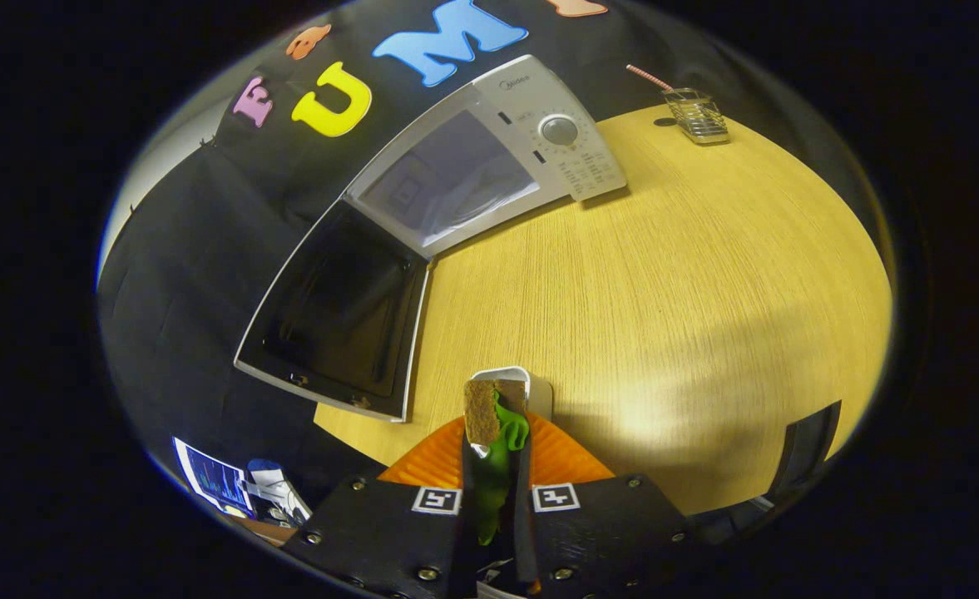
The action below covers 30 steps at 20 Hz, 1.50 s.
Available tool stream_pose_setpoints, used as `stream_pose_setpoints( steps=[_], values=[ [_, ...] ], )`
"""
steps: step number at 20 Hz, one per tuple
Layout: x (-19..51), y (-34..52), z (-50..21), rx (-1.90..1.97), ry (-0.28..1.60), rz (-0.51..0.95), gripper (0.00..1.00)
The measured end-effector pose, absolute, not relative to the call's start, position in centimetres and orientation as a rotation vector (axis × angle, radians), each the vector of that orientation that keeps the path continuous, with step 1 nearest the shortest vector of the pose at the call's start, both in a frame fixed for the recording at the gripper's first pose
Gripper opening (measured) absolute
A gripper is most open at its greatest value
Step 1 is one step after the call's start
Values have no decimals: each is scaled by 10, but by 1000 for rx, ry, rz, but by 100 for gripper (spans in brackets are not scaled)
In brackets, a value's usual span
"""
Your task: Open the microwave, put the food inside, and close the microwave door.
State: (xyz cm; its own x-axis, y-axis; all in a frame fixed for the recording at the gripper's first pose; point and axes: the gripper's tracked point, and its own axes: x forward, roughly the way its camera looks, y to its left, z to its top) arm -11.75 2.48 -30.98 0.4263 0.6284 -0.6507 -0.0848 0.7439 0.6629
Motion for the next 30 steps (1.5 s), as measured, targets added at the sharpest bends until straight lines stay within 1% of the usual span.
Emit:
stream_pose_setpoints(
  steps=[4,13,22,30],
  values=[
    [-112,26,-287,659,1037,465,17],
    [-64,45,-221,799,876,386,17],
    [-18,85,-195,845,770,313,17],
    [35,110,-197,929,683,219,17]
  ],
)
